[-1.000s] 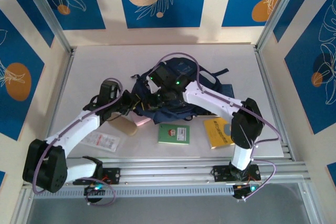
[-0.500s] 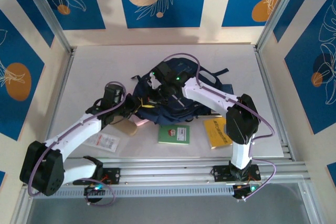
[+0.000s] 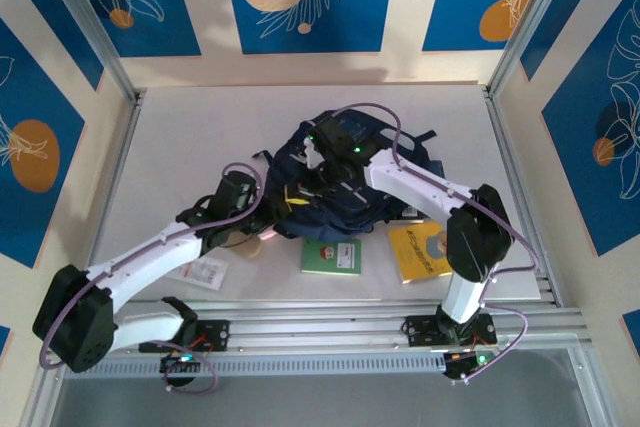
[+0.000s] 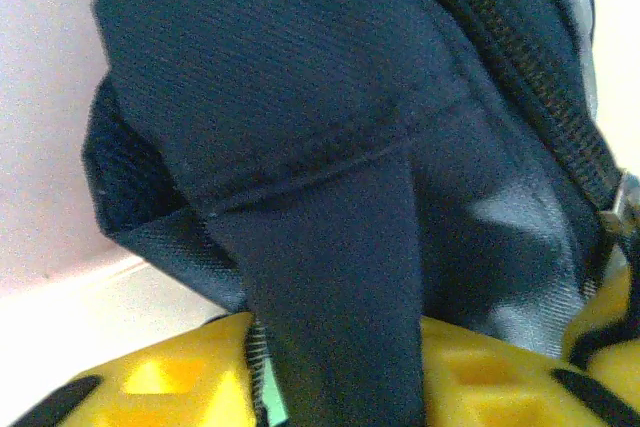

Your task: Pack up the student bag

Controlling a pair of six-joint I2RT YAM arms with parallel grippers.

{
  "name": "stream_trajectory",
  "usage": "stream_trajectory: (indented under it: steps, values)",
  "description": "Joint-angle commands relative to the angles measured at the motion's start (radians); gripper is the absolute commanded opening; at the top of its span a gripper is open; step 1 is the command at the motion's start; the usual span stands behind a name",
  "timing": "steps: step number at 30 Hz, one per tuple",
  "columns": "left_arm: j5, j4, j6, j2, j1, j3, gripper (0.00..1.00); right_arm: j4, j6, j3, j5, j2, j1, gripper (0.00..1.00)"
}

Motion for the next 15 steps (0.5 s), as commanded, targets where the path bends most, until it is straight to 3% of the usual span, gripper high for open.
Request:
stream_trajectory:
  steps: [1,3,5,11,15]
  values:
    - [0.041,-0.114,0.177,-0.103,-0.027,0.074,0.51,0.026,-0.036,-0.064,0.02,-0.05,-0.007,0.0]
    - [0.032,-0.188,0.221,-0.135,-0.026,0.085,0.62,0.019,-0.048,-0.096,0.016,-0.065,-0.005,0.0]
    - [0.003,-0.276,0.254,-0.152,-0.024,0.111,0.66,0.011,-0.06,-0.115,0.016,-0.07,0.0,0.0]
    - [-0.128,-0.43,0.337,-0.191,-0.003,0.204,0.64,0.013,-0.073,-0.126,0.016,-0.039,0.027,0.02]
    - [-0.109,-0.451,0.361,-0.147,0.038,0.255,0.63,0.016,-0.094,-0.089,0.002,-0.005,0.059,0.15]
